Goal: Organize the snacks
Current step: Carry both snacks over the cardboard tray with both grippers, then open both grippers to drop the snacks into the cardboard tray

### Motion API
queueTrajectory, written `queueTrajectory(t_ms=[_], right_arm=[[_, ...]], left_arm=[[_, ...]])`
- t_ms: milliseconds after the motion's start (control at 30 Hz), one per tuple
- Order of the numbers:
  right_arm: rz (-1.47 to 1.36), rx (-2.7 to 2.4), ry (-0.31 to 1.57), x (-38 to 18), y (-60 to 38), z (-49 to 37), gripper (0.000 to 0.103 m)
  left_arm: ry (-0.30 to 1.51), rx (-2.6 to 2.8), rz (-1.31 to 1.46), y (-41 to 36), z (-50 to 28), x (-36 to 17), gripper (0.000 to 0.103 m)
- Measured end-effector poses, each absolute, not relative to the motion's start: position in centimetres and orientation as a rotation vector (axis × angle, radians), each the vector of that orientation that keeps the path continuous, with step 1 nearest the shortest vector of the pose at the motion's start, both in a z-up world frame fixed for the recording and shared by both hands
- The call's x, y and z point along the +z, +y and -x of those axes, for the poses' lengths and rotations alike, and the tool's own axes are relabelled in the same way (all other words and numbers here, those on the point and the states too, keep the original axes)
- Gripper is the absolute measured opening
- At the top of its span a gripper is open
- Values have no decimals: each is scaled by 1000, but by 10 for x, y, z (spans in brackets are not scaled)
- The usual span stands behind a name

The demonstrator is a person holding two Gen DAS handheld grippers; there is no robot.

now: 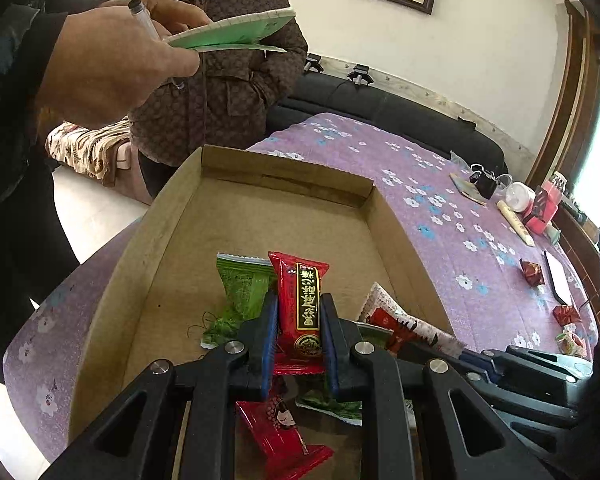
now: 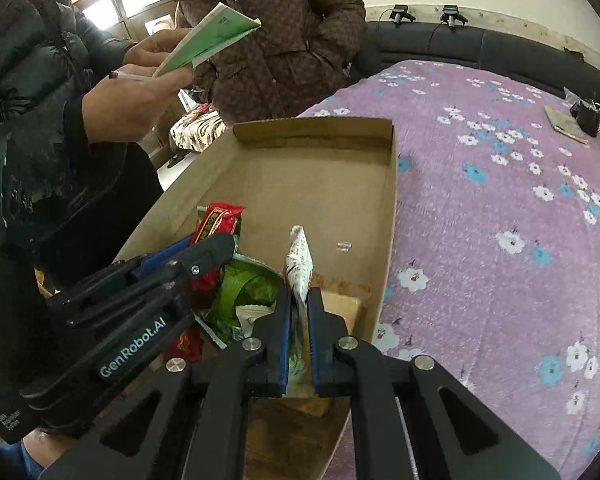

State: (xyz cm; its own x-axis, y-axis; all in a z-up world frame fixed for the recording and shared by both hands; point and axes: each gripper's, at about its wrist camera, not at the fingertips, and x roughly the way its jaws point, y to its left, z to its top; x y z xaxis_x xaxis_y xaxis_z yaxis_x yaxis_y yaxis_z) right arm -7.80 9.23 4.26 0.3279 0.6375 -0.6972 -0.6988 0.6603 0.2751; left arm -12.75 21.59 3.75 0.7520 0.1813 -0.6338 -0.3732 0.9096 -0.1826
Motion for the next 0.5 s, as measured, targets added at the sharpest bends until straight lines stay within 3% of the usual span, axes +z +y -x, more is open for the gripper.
queueTrajectory(t_ms=[333,433,500], right_arm=[[71,902,855,49,88,79,11],[60,906,849,53,84,80,21],[56,908,837,56,80,81,22]], left_arm=[[672,309,317,218,127,38,23],[669,302,316,217,129,40,32],[659,303,310,215,131,43,39]])
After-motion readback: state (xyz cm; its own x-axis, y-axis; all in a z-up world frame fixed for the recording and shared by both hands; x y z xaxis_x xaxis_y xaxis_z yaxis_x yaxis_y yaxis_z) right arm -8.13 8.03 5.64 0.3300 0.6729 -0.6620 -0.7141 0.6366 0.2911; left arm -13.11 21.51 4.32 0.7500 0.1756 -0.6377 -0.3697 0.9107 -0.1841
